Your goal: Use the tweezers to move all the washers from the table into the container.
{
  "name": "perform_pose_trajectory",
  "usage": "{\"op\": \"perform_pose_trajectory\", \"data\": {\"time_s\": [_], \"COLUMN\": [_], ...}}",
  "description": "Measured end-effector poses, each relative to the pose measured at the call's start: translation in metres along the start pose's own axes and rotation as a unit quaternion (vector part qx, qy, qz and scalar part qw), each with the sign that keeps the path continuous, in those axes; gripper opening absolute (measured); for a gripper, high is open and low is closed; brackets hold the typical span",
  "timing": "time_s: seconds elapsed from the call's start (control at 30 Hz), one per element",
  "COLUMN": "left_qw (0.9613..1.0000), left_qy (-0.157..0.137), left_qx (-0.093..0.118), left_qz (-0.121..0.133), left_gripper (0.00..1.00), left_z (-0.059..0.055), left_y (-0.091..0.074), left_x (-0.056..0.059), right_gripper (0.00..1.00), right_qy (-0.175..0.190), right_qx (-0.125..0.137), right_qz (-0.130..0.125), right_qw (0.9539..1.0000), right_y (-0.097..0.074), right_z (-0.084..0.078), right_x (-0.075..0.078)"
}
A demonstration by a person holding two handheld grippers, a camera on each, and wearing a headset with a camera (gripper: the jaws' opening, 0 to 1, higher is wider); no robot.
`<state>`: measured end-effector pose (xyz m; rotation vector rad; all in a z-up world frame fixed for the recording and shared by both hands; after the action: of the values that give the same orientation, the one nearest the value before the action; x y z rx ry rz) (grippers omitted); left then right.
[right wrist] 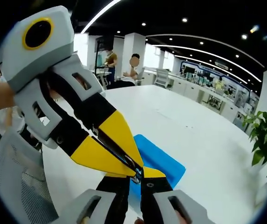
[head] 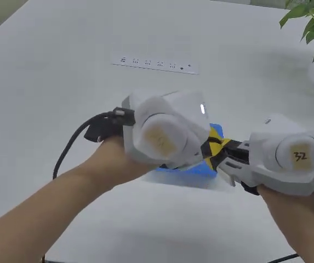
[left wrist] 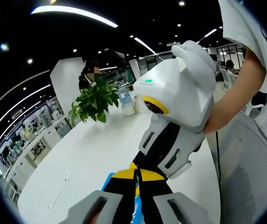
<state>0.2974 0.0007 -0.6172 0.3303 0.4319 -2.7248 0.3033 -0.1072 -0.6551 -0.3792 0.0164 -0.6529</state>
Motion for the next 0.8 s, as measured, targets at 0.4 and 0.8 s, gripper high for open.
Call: {"op": "perform_pose_trajectory", "data": {"time_s": [0.4, 0.8], "left_qw": [0.9994, 0.9987], "left_qy": [-0.002, -0.021], "left_qx": [-0.034, -0.046], "left_qz": [-0.011, -0.008], "left_gripper": [0.00, 0.00], "left_z": [-0.031, -0.051], "left_y": [0.023, 0.031], "left_x": [-0.013, -0.014], "right_gripper": [0.05, 0.05], "right_qy": [0.020, 0.040], "right_qx": [-0.030, -0.053], "right_qz": [-0.006, 0.005], "right_qw": [0.9993, 0.9978], "right_y": [0.026, 0.038], "right_z": [-0.028, -0.044], "right_x": [0.017, 0.023]}}
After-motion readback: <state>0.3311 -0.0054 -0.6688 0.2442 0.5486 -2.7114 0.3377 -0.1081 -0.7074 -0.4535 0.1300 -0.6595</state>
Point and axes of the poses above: the centre of the closed fingertips' face, and the gripper's own axes: y roughly forward along the fingers, x roughly to its right, z roughly out of its top, the point moved 10 cm from there along -y, roughly backward along the fingers, and after that the axes turned 14 degrees about x, right-handed, at the moved point
